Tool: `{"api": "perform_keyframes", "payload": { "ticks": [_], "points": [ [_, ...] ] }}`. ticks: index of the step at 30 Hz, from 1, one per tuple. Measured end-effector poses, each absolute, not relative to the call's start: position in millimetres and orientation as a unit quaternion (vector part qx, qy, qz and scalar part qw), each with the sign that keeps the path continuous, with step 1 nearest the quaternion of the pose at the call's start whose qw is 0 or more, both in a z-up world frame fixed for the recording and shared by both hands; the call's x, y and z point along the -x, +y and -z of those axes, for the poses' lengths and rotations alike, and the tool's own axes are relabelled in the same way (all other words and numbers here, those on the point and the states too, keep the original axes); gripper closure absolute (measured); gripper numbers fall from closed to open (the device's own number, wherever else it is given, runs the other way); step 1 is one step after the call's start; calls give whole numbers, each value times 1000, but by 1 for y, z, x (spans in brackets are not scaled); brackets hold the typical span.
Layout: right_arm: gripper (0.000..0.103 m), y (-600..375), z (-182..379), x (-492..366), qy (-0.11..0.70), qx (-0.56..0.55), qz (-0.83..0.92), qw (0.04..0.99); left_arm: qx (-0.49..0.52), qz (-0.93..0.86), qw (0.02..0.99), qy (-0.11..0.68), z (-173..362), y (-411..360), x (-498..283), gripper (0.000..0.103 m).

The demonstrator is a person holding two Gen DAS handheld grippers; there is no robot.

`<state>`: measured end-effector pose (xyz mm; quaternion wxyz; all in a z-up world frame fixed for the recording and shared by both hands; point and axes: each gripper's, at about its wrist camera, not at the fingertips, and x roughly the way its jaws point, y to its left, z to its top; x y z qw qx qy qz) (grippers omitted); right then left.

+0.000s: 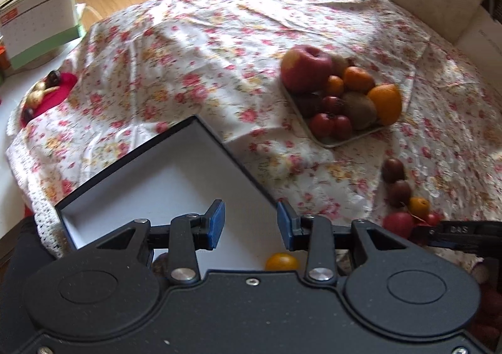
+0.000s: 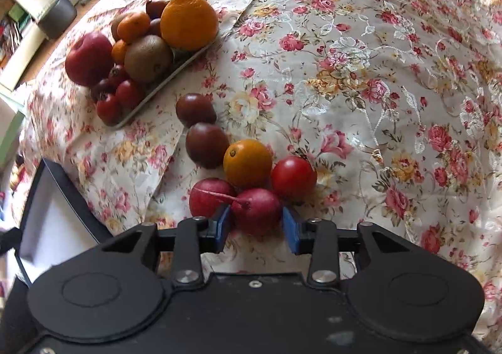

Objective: Organize fruits
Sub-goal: 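Close the left tool on a red plum while the right tool grasps a red radish, then carry the plum and radish into the white box and open both tools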

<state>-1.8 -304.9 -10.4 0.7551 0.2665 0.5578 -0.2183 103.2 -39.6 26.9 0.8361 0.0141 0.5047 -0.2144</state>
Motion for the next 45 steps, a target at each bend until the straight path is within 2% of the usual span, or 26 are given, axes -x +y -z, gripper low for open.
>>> {"api": "perform_keyframes", "payload": {
  "ticks": [6,15,22,34,45],
  "points": [
    [66,-322,10,6,567,-289,179,750,-29,273,818,505,-31,-83,-85,58],
    [66,-351,-15,29,538,-313,186,760,-96,341,774,524,3,-177,-45,58],
    [66,-376,-28,45,509,-327,210,768,-120,335,760,544,26,-220,-40,57],
    [65,-390,-27,51,500,-338,212,769,-121,292,764,562,52,-246,-50,53],
    [65,-383,-40,55,483,-327,200,787,-88,297,779,545,21,-231,-55,55]
  ]
}}
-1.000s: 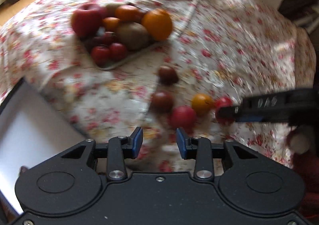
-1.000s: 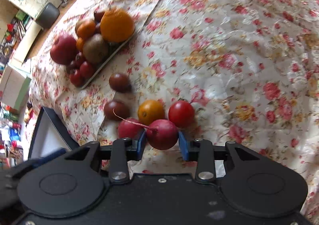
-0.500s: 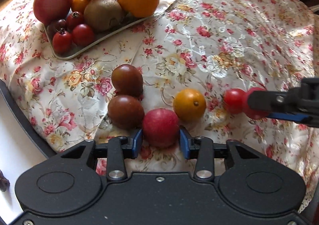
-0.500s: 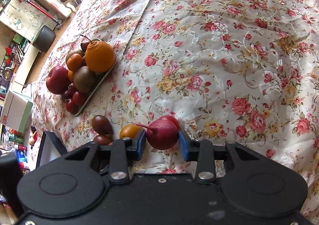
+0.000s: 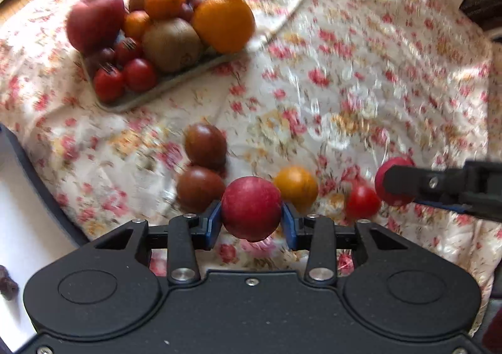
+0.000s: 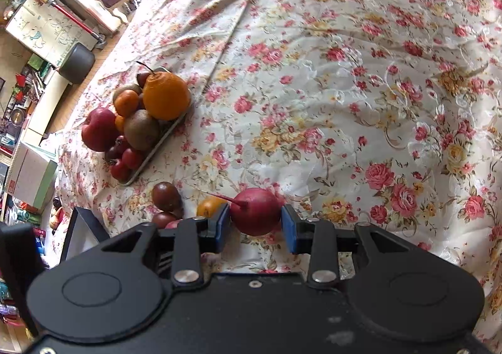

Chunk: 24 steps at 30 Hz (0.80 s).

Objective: Organize fruits
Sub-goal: 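Carry the plum and radish into the white box and open both tools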

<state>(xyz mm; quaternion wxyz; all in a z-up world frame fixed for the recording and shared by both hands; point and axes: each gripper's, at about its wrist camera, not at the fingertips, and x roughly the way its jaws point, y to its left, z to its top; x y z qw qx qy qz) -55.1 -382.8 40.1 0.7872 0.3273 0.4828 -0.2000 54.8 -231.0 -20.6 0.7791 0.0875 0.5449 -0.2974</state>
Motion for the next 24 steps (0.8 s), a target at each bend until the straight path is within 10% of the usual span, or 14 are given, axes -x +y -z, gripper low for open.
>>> {"api": "perform_keyframes", "payload": {
  "ticks": [24],
  "points": [
    [66,-237,-38,0,543,-217,72,808,-7,83,840,536,-15,-14,-159,55]
  ]
}}
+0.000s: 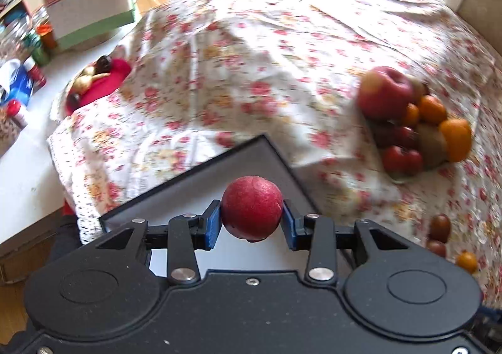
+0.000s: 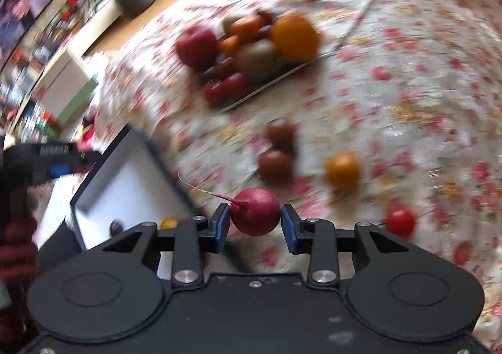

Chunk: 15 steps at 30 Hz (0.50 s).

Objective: Organize fruits
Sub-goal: 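Carry the plum and radish into the white box and open both tools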

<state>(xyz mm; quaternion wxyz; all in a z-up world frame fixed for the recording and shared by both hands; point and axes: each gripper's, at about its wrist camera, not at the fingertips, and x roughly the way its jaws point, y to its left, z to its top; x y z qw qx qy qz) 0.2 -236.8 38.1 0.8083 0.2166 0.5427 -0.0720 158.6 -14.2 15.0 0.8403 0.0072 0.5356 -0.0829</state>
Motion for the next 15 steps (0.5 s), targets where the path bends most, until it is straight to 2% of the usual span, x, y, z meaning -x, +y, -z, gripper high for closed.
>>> {"api": "perform_keyframes", "payload": {
  "ticks": [15],
  "points": [
    [66,-124,1,-35,610,-161,20,776,30,15,805,592,18,18,-162,55]
  ]
}}
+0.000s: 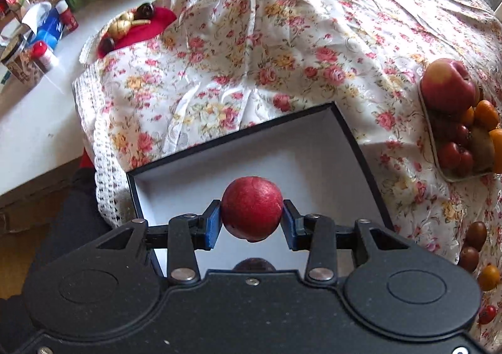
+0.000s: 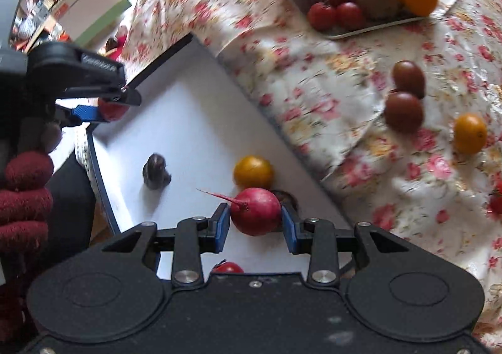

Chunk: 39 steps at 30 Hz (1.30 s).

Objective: Organize fruits
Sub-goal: 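Carry the plum and radish into the white box and open both tools, then move both open tools from the box back to the loose fruits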

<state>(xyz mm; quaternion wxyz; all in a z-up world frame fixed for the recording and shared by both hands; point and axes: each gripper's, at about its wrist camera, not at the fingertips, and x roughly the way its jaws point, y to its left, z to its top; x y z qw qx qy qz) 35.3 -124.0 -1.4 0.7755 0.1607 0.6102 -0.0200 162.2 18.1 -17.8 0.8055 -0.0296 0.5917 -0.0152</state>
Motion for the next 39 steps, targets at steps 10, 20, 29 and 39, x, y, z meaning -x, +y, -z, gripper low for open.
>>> {"api": "perform_keyframes", "payload": {
  "ticks": [10,20,29,39],
  "points": [
    [65,-102,9,-41,620,-135,11,773,59,27,784,618,23,25,-162,54],
    [64,-99,16,-44,625,-140,4,768,73,39,782,618,21,27,-162,54],
    [64,-101,6,-39,616,-142,0,775,72,49,785,613,17,26,-159,54],
    [64,-102,0,-36,612,-145,-2,778,81,52,786,610,14,28,-160,54]
  ]
}}
